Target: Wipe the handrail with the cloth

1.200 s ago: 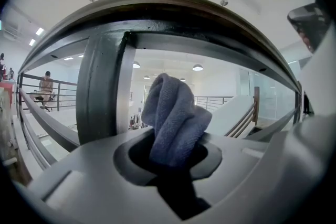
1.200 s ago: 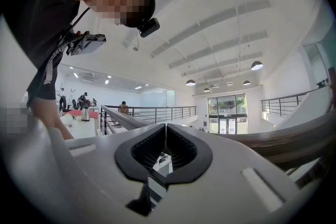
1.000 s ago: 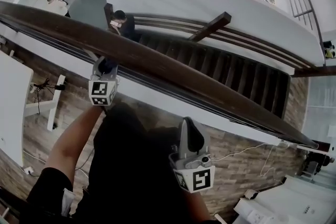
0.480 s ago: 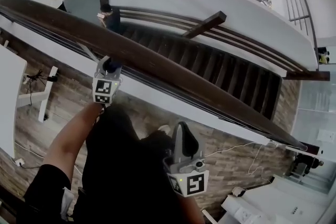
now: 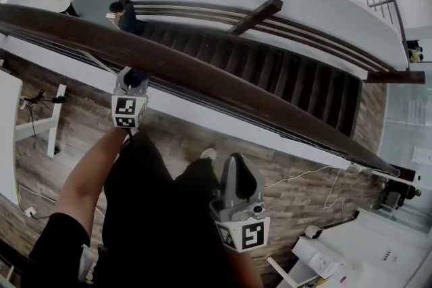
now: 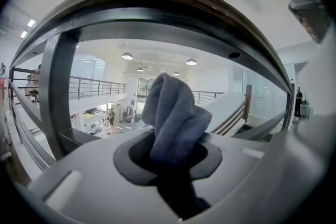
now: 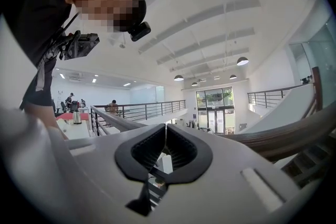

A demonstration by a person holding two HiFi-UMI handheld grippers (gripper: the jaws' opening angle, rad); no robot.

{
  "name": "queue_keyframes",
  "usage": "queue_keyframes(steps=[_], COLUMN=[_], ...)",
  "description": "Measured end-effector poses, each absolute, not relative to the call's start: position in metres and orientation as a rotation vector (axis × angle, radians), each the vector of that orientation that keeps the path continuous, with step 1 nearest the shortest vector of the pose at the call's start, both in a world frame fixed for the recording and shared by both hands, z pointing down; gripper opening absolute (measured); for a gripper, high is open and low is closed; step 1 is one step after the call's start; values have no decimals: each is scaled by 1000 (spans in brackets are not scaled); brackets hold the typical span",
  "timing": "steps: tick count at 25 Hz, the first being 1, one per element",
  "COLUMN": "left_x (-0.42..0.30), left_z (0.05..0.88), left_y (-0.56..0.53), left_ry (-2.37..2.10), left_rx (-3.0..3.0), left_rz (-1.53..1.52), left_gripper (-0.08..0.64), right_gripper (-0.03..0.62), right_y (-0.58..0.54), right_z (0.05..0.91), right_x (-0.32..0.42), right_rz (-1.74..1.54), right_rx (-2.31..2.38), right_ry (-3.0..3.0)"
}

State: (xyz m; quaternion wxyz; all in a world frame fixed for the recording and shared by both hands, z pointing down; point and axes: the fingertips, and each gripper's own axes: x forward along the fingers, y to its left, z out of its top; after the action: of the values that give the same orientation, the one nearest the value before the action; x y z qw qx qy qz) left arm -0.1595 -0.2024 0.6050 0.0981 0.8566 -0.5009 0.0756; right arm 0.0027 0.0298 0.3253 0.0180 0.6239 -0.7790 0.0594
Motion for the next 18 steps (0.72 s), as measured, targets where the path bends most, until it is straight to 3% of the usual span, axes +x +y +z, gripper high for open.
queue_keyframes(steps=[18], left_x=[-113], left_z=[600], left_y=[-182], left_ry=[-1459], left_rx=[2552], left_rz=[253], left_gripper=[83], right_gripper=[11], right_y=[40], right_z=[315], right_x=[22], right_rz=[167], right_rx=[1845], right_ry=[-2427])
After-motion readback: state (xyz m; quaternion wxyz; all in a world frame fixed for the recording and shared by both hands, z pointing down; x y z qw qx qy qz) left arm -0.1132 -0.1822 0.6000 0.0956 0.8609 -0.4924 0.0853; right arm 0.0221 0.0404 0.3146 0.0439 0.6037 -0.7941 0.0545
